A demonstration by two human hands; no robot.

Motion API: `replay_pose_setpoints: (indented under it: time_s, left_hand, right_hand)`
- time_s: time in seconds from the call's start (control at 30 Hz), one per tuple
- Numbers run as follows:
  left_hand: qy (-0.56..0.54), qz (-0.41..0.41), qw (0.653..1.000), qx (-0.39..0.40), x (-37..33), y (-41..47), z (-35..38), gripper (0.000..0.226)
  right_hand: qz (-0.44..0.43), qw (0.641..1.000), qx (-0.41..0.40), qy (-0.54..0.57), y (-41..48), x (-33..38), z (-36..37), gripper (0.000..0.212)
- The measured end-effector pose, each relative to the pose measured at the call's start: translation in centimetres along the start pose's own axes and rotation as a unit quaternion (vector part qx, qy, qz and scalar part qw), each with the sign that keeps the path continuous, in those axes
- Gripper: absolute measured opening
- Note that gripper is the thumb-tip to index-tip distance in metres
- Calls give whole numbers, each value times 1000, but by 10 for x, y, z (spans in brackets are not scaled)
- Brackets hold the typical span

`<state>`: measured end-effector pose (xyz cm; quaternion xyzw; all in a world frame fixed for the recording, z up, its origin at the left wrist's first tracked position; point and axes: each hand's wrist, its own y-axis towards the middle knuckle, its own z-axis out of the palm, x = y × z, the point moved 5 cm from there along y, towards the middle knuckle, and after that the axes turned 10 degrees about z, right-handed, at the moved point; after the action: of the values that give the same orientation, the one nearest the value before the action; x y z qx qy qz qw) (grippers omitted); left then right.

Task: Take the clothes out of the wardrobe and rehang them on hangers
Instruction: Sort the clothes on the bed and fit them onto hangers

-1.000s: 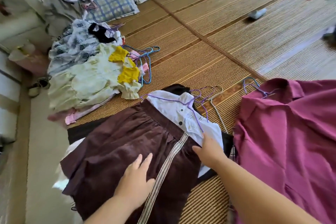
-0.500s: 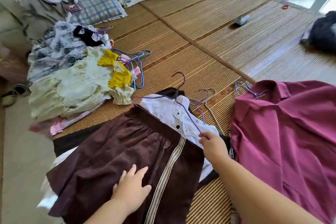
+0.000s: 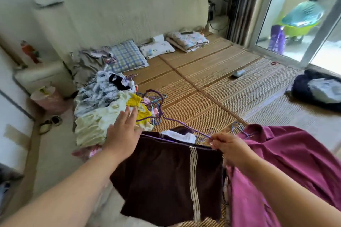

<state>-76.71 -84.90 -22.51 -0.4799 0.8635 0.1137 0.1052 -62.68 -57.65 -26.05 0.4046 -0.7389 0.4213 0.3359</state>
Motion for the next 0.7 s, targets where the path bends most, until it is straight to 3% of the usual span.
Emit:
replay_pose_setpoints:
  time_s: [0.13, 0.23, 0.4, 0.53, 0.7]
  left_hand:
    - [-7, -18, 999, 31, -26, -15, -44, 45]
    - [-165, 10, 986, -5, -69, -27, -63, 22]
    - [-242, 82, 966, -26, -166, -37, -72, 17]
    - [-279, 108, 954, -15, -238, -37, -60, 16]
    - [-307, 136, 941, 35, -355, -22, -19, 19]
  right_hand:
    - [-48, 999, 10, -23, -42, 44, -50, 29]
    - [-46, 997, -36, -56, -66, 58, -95, 30]
    - [-42, 972, -174, -154, -112, 60, -175, 12]
    - [-29, 940, -281, -190, -143, 38, -232, 15]
    - [0, 931, -295, -217, -167, -14, -305, 27]
